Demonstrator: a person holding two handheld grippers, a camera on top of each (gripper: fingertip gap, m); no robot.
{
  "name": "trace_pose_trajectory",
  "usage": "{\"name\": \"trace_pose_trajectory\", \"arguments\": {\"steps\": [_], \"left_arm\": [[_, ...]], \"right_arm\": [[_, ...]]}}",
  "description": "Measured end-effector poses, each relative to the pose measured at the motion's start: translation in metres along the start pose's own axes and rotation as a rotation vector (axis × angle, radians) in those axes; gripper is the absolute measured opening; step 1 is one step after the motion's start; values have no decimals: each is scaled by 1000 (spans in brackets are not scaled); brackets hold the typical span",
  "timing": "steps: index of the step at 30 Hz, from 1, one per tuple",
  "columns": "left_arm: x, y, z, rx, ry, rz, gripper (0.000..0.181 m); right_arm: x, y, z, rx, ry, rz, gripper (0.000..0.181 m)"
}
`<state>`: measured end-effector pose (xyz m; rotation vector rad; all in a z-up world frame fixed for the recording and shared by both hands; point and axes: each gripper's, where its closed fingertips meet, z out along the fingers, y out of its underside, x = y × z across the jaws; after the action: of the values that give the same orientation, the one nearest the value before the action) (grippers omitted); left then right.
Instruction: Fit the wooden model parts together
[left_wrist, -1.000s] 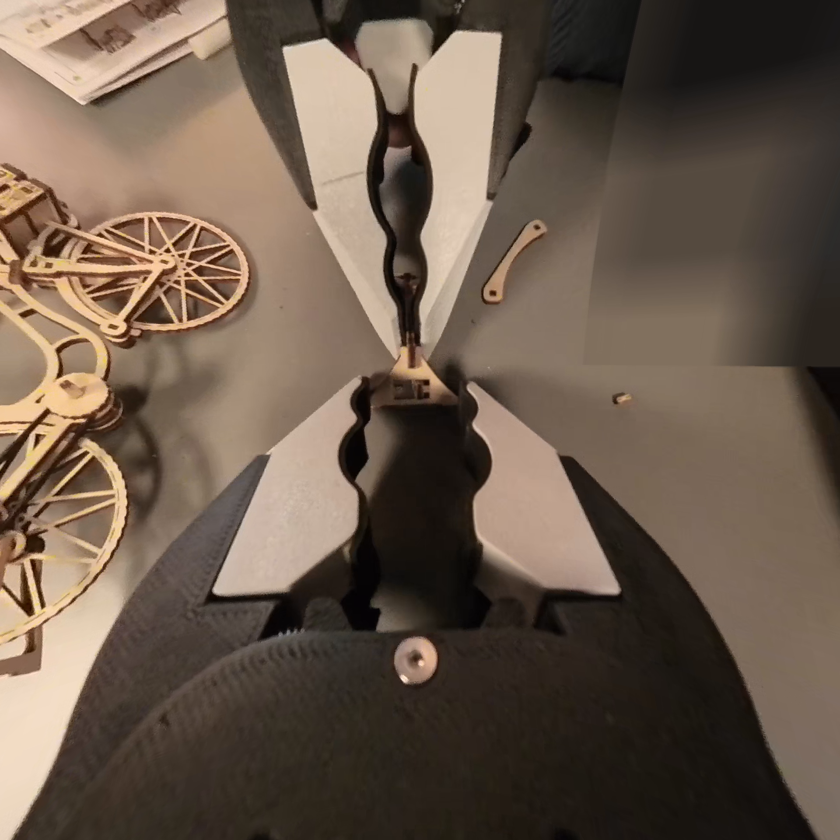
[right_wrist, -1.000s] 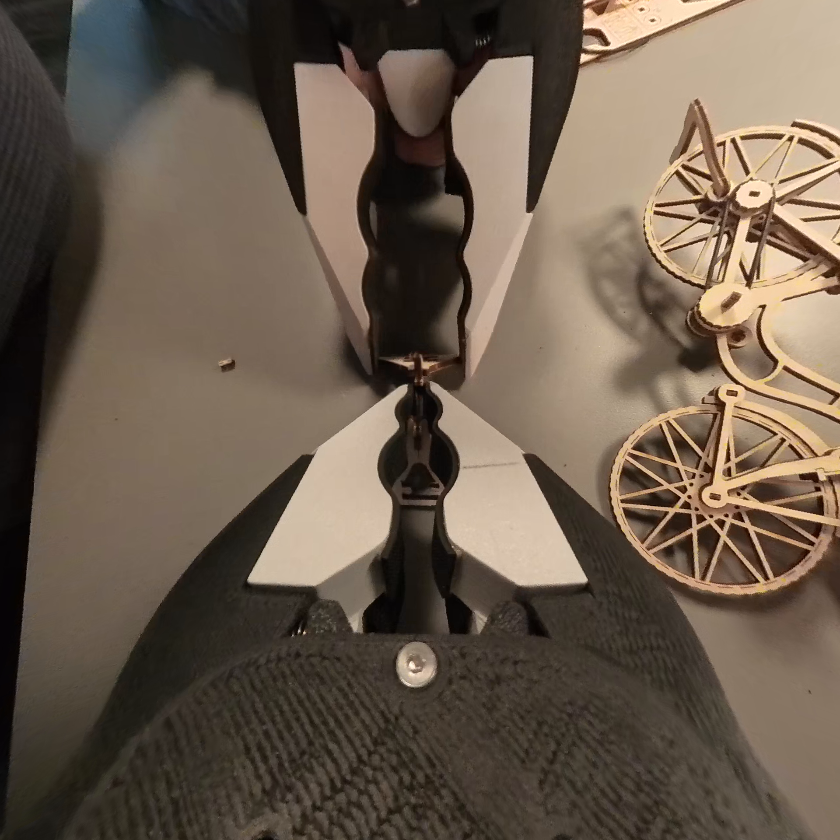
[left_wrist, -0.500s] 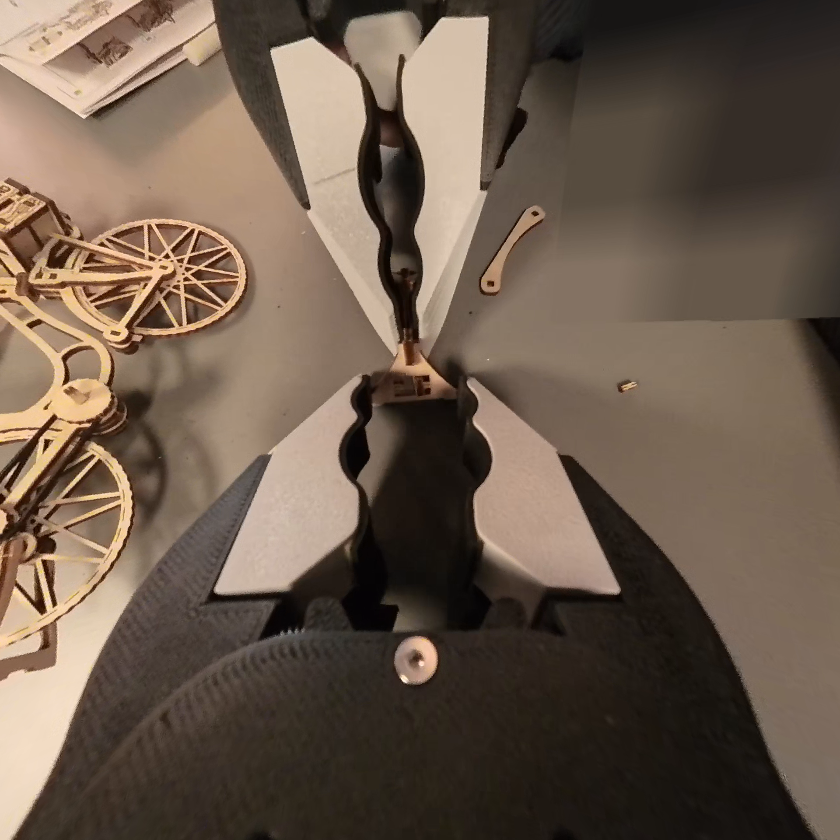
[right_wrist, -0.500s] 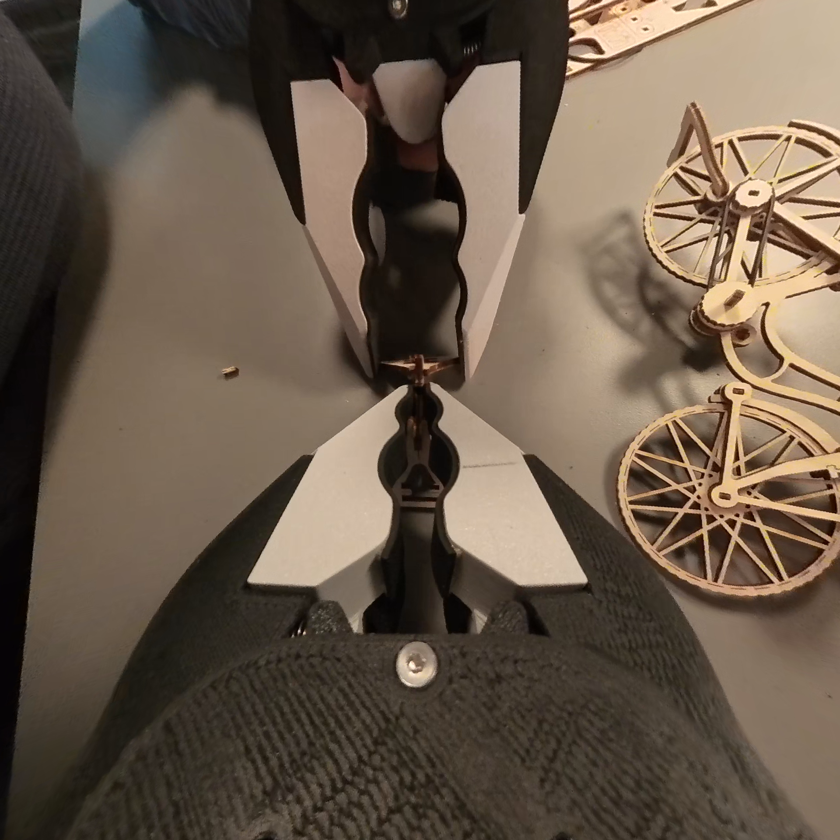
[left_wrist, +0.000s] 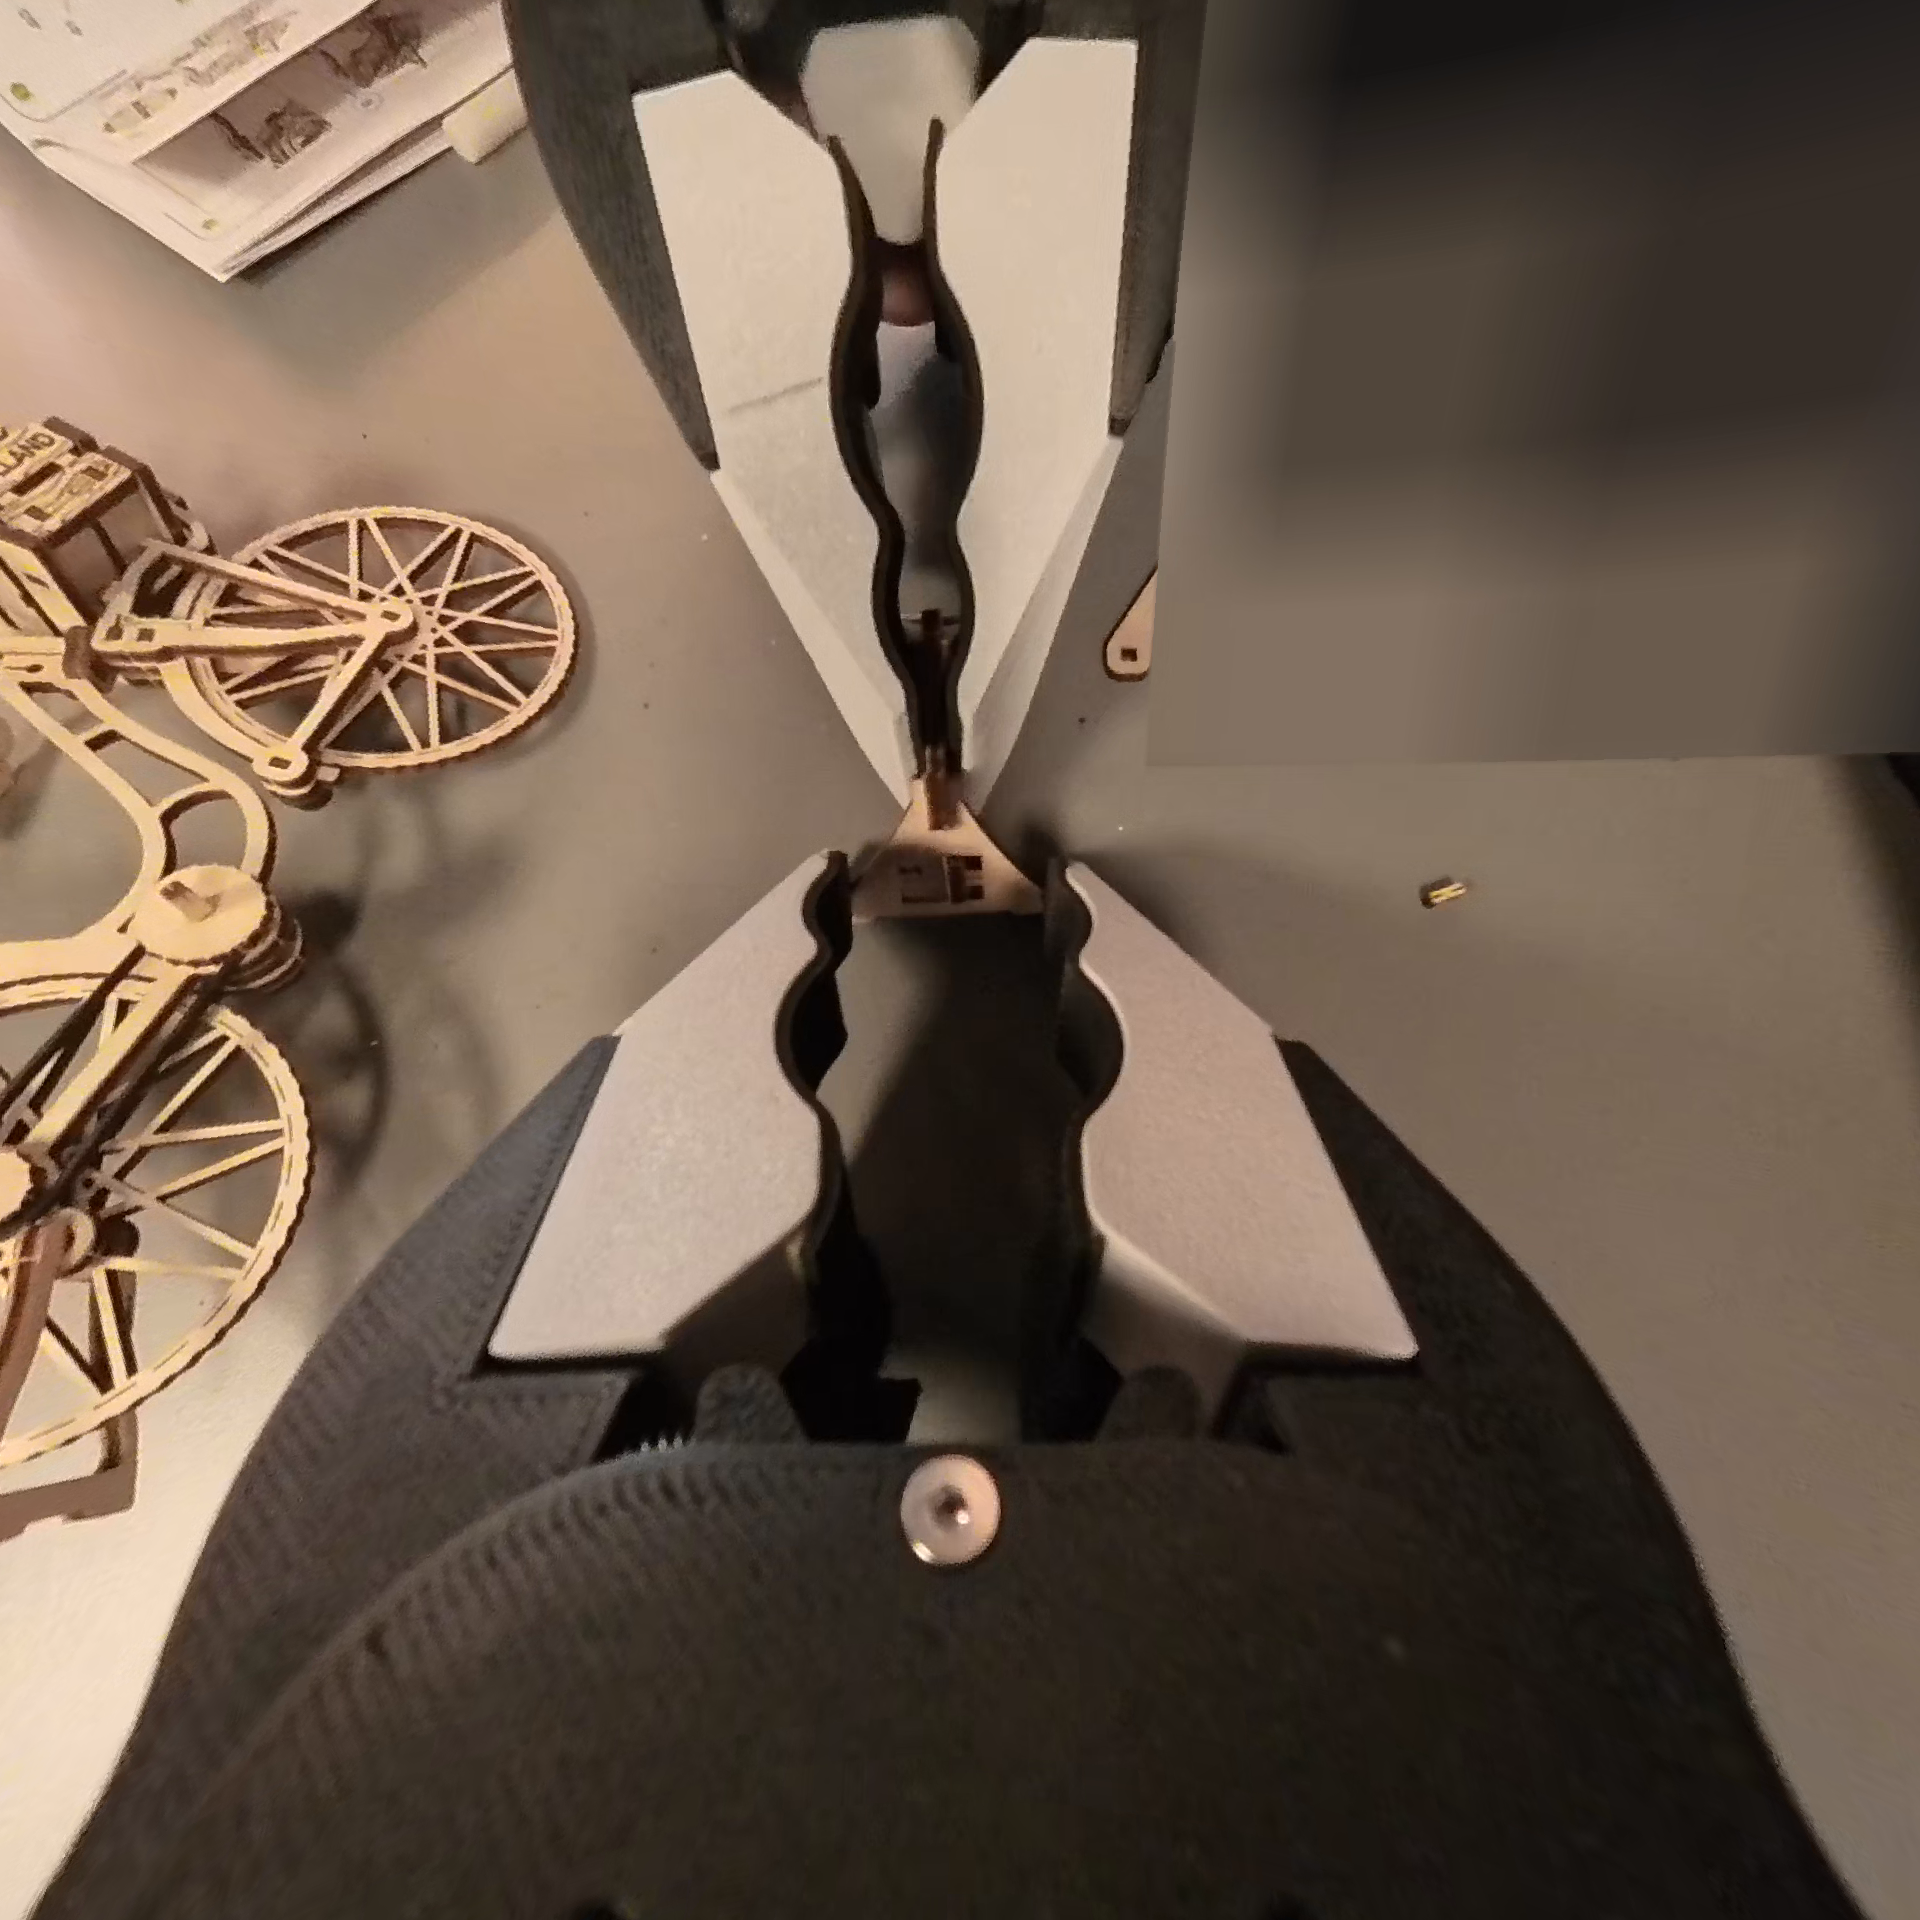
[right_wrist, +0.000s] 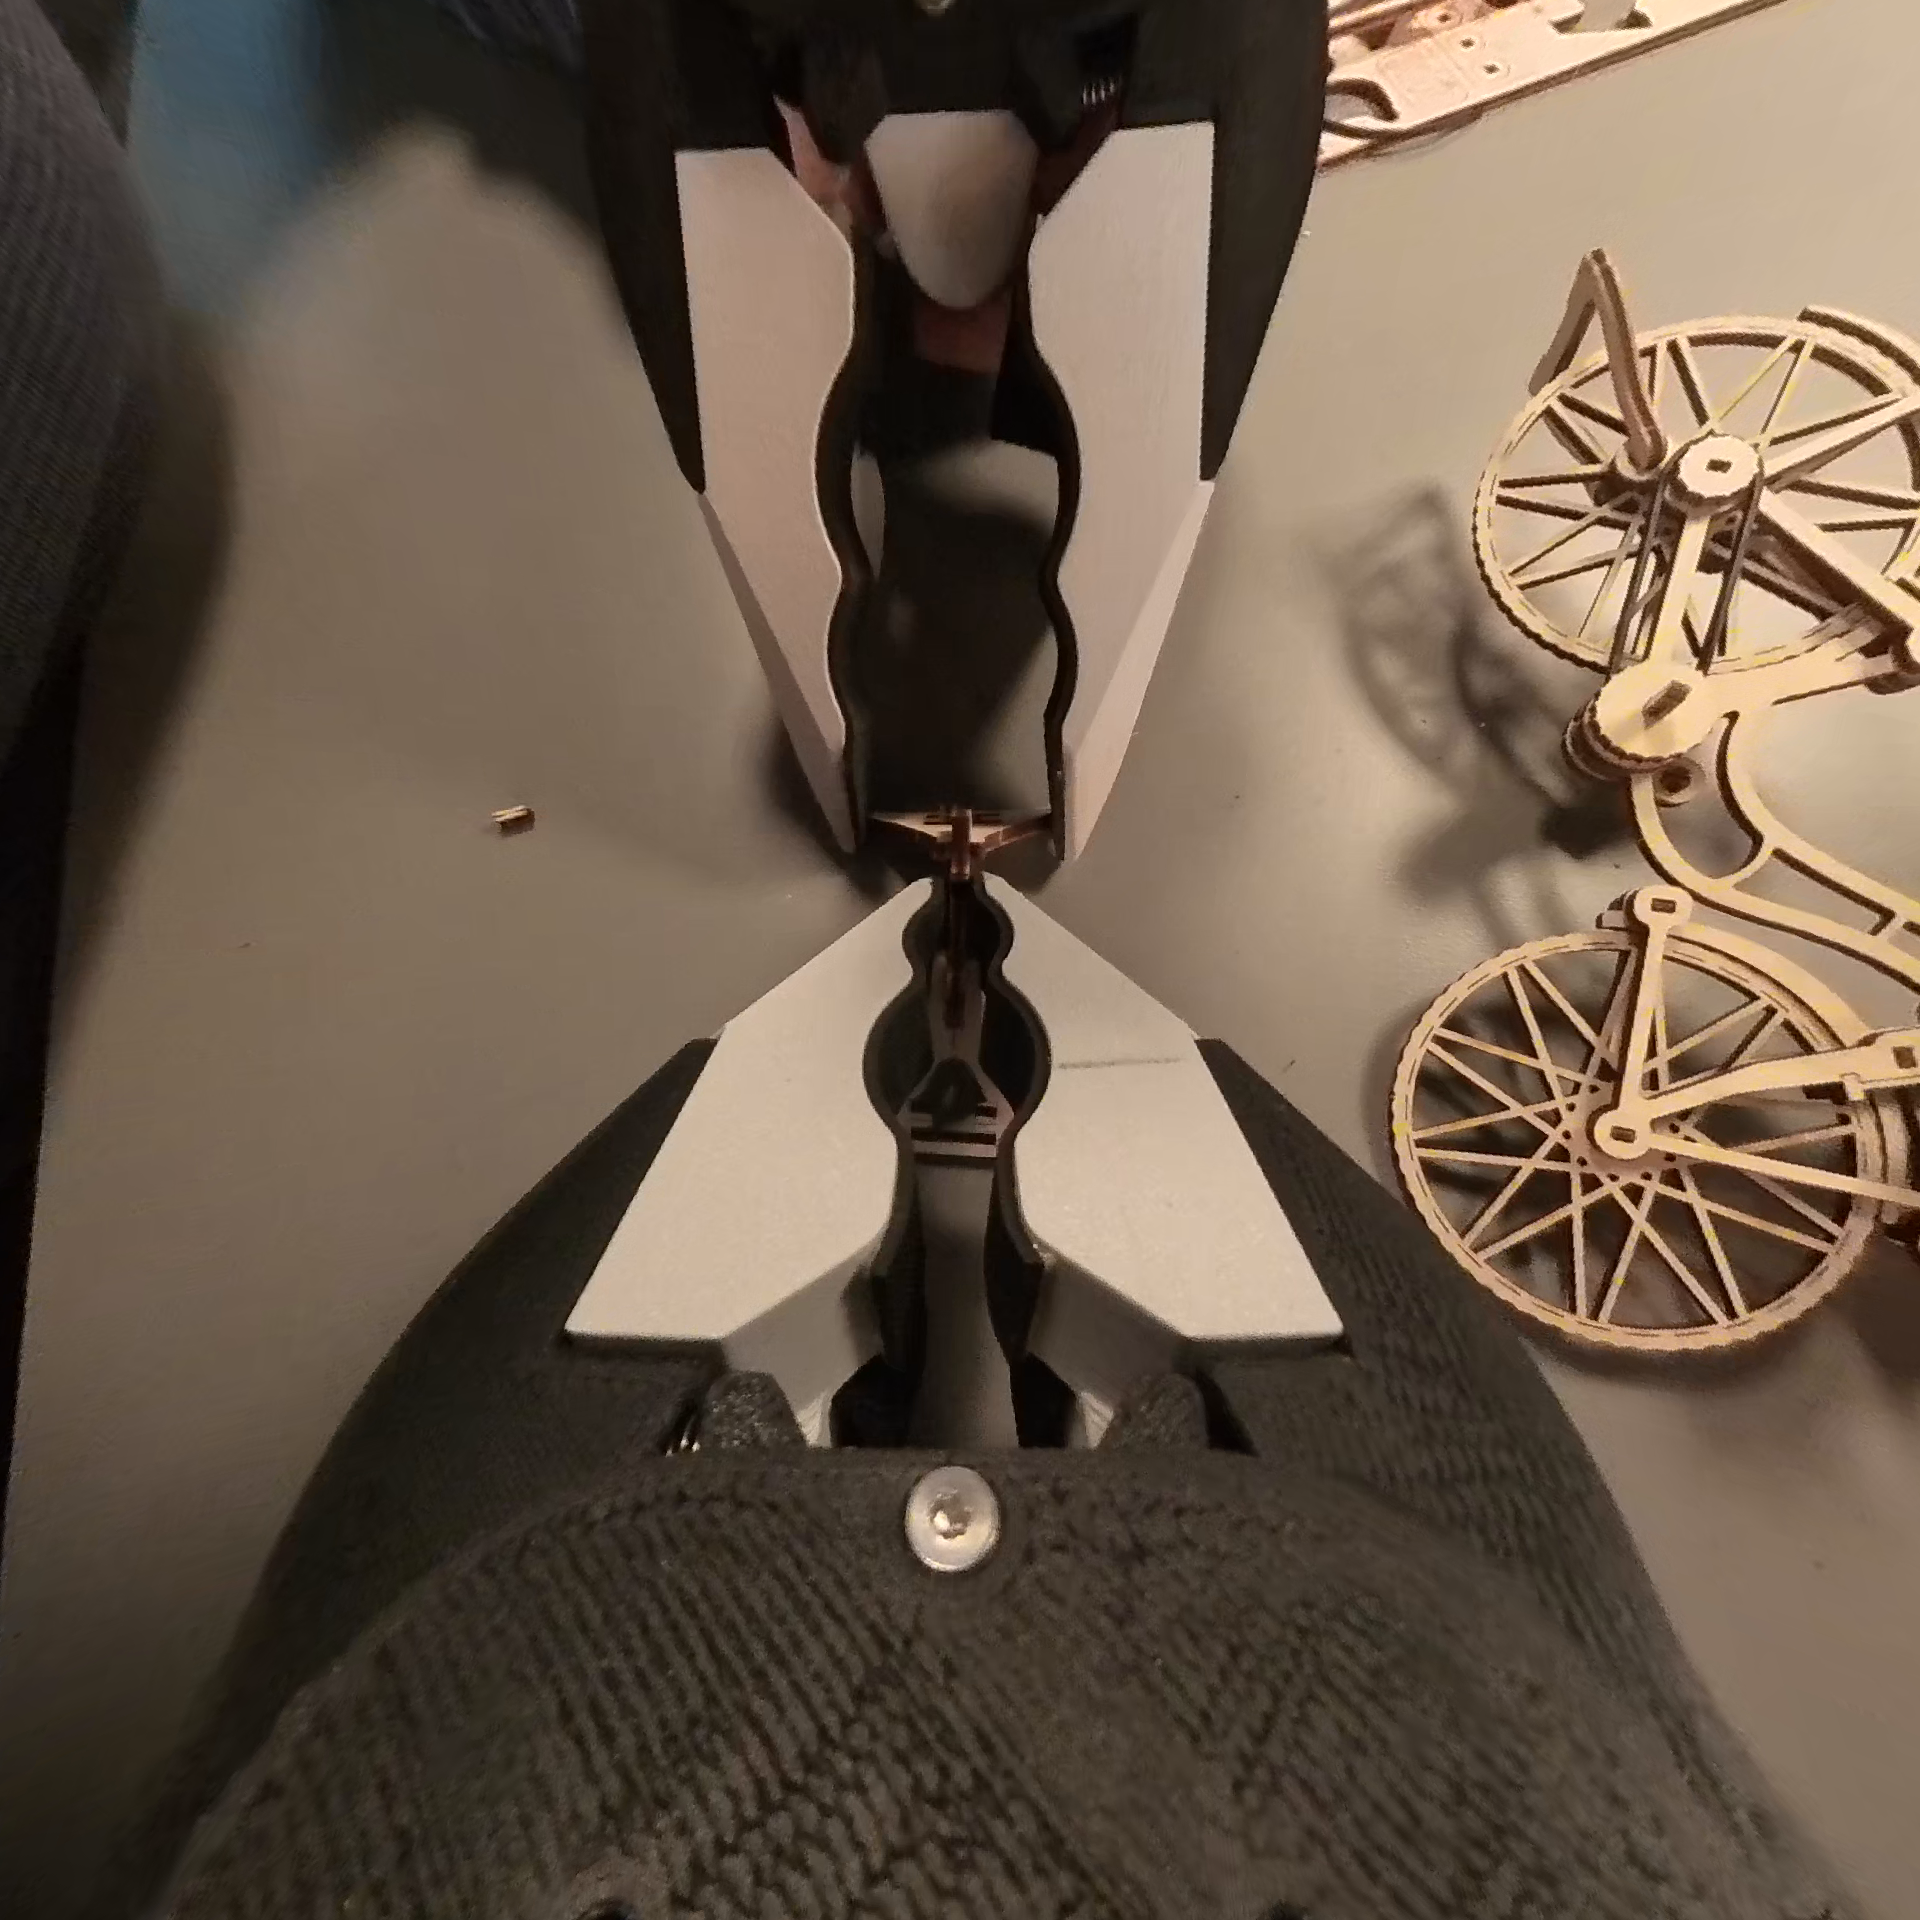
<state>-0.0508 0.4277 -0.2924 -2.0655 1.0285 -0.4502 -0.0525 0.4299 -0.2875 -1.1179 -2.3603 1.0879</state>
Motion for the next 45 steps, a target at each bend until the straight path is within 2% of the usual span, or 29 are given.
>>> {"name": "trace_pose_trajectory", "arguments": {"steps": [13, 19, 25, 36, 45], "left_arm": [[0, -2, 1, 6, 0, -8, 33], [-1, -2, 0, 9, 8, -23, 33], [5, 0, -2, 4, 72, -57, 45], [3, 2, -2, -18, 14, -26, 41], [3, 3, -1, -9, 20, -38, 42]], "right_arm": [[-5, -1, 2, 17, -50, 67, 1], [-3, -1, 2, 9, -26, 26, 1], [-3, -1, 1, 4, -10, -33, 1], [-3, -1, 1, 21, -14, 3, 0], [-5, 0, 1, 29, -54, 28, 0]]}}
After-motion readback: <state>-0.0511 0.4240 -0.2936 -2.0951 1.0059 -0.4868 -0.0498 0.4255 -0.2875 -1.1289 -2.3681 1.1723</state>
